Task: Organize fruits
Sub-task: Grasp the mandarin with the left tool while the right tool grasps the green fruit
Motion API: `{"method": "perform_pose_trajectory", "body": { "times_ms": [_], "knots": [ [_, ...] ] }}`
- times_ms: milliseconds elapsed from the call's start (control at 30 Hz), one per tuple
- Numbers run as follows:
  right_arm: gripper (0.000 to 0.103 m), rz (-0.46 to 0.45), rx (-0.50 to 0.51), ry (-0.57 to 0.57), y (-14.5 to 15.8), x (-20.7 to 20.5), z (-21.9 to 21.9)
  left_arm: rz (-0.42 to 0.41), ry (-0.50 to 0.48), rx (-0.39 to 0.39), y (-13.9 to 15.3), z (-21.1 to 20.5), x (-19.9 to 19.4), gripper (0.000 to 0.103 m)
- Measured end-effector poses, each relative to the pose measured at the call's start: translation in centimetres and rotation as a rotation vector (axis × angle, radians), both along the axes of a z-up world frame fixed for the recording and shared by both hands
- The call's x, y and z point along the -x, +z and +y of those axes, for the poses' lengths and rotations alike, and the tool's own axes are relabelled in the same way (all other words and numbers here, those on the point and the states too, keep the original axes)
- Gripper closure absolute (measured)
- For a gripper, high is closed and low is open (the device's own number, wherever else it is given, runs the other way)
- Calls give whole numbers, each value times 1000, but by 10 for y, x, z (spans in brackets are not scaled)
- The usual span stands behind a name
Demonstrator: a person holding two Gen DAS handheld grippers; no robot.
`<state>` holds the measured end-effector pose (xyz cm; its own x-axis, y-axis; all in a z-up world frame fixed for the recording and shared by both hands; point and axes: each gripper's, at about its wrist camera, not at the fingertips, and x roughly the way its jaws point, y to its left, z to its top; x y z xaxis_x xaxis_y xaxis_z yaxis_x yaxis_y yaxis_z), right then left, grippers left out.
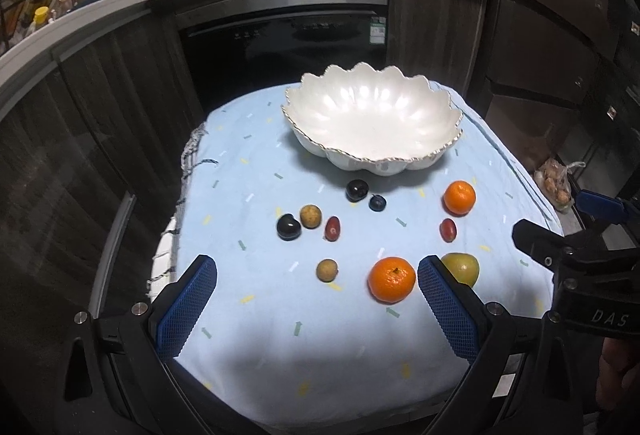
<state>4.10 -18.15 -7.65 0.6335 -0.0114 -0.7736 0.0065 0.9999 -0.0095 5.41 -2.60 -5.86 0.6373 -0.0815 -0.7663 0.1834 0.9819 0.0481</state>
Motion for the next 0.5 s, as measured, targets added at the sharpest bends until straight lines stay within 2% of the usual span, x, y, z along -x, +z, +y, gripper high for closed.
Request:
{"method": "perform_pose_trajectory", "body": {
  "times_ms": [233, 500],
  "knots": [
    [4, 28, 9, 18, -18, -8, -1, -9, -54, -53, -19, -10, -5, 2],
    [6, 60, 7, 57, -41, -19, 2, 34, -133, -64, -49, -24, -7, 6]
  ]
}}
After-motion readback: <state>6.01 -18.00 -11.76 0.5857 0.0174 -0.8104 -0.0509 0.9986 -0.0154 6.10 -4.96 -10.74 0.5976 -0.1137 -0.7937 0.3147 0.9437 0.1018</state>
